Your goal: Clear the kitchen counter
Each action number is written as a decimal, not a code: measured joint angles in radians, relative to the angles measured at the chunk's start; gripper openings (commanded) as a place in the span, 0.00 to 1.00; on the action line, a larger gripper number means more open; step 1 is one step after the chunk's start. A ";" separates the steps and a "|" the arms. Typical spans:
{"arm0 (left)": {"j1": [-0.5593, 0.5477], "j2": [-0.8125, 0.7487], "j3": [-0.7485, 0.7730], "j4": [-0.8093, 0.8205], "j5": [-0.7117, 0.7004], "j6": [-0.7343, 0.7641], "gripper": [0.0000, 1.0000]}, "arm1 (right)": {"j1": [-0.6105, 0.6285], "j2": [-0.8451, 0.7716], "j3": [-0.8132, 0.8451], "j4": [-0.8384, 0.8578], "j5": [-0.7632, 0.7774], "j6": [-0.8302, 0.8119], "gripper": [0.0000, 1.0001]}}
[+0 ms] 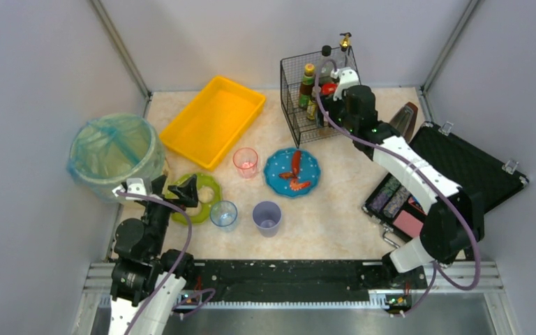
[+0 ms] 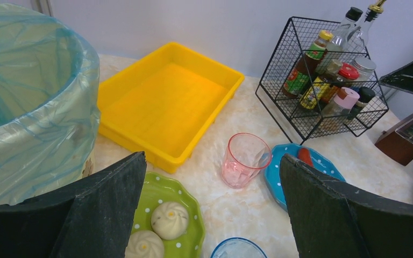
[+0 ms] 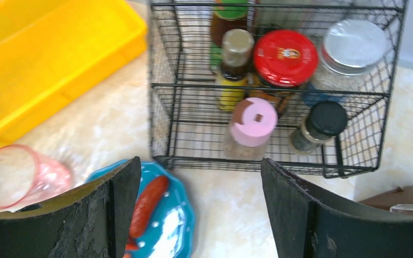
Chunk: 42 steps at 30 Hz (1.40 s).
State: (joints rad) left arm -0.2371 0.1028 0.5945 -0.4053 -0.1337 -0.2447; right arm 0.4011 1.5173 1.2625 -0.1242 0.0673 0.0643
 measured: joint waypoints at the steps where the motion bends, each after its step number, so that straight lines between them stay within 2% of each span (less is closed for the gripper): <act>1: 0.000 -0.005 0.000 0.000 0.000 0.000 0.98 | 0.019 -0.022 0.000 -0.007 -0.001 0.000 0.80; 9: 0.000 -0.032 0.000 0.000 0.016 0.000 0.98 | 0.170 -0.116 -0.061 -0.093 -0.039 0.034 0.80; 16: 0.000 -0.036 0.000 0.000 0.018 -0.001 0.98 | 0.245 -0.121 -0.103 -0.157 -0.080 0.075 0.77; 19: 0.000 -0.036 0.000 0.000 0.018 -0.001 0.98 | 0.266 -0.091 -0.095 -0.157 -0.095 0.095 0.72; 23: 0.000 -0.036 0.000 0.000 0.018 -0.001 0.98 | 0.293 0.029 -0.029 -0.161 -0.116 0.122 0.66; 42: 0.000 -0.036 0.000 0.000 0.018 -0.001 0.98 | 0.343 0.571 0.380 -0.152 -0.197 0.210 0.51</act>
State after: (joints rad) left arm -0.2371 0.0669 0.5945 -0.4057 -0.1154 -0.2455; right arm 0.7441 2.0880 1.6424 -0.2764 -0.1295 0.2745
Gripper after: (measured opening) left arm 0.983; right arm 0.543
